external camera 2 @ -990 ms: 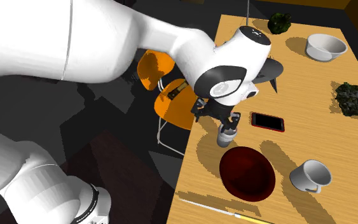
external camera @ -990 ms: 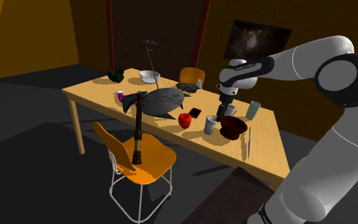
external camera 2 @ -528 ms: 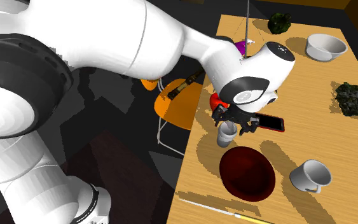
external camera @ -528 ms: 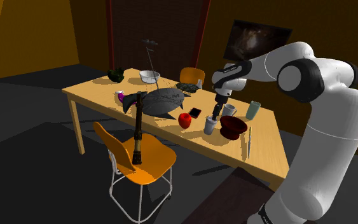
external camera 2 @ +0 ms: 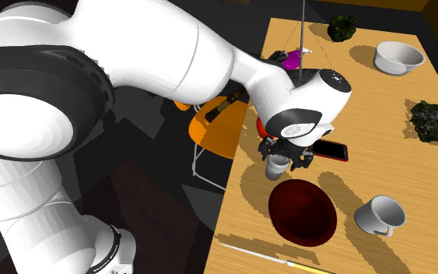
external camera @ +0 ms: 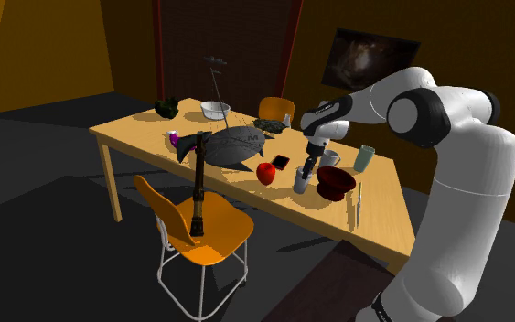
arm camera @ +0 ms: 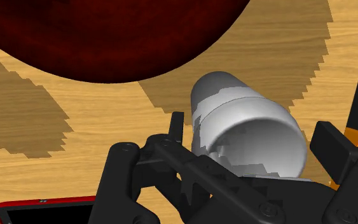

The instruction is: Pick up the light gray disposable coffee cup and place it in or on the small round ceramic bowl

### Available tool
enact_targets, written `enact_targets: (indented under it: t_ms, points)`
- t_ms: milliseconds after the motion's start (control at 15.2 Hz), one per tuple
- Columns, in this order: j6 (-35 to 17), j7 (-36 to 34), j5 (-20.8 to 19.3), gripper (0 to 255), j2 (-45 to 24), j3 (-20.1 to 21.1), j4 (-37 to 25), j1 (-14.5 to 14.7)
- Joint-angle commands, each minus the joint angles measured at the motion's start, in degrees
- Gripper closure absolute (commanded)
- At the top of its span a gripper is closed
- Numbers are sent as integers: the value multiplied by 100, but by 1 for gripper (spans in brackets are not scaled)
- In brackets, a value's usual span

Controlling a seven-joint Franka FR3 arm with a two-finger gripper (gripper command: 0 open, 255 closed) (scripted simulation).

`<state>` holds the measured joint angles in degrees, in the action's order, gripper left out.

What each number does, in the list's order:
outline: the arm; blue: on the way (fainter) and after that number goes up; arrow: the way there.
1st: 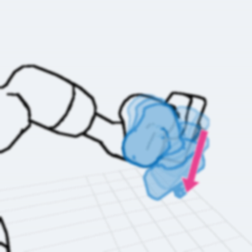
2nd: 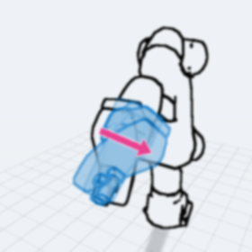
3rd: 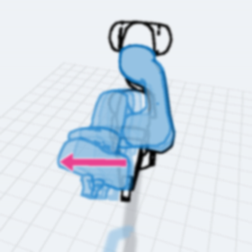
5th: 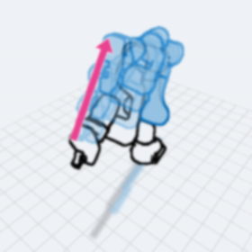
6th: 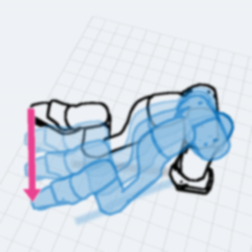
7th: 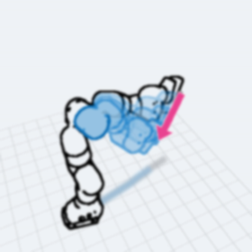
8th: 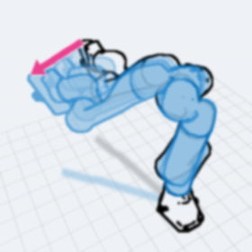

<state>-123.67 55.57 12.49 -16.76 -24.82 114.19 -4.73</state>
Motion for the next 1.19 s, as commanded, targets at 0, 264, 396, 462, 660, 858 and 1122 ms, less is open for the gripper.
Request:
enact_targets:
  t_ms: [0, 264, 396, 462, 660, 858, 1122]
  points:
    - [-55, 16, 18, 0, -25, 6, 29, -5]
    - [-55, 16, 18, 0, -25, 6, 29, -5]
    - [-54, 15, 18, 0, -25, 6, 29, -5]
    - [-54, 15, 18, 255, -25, 6, 29, -5]
    - [-54, 16, 18, 255, -25, 5, 29, -5]
    - [-53, 16, 18, 255, -25, 5, 28, -5]
    - [8, -6, -11, 255, 21, -6, 7, 3]
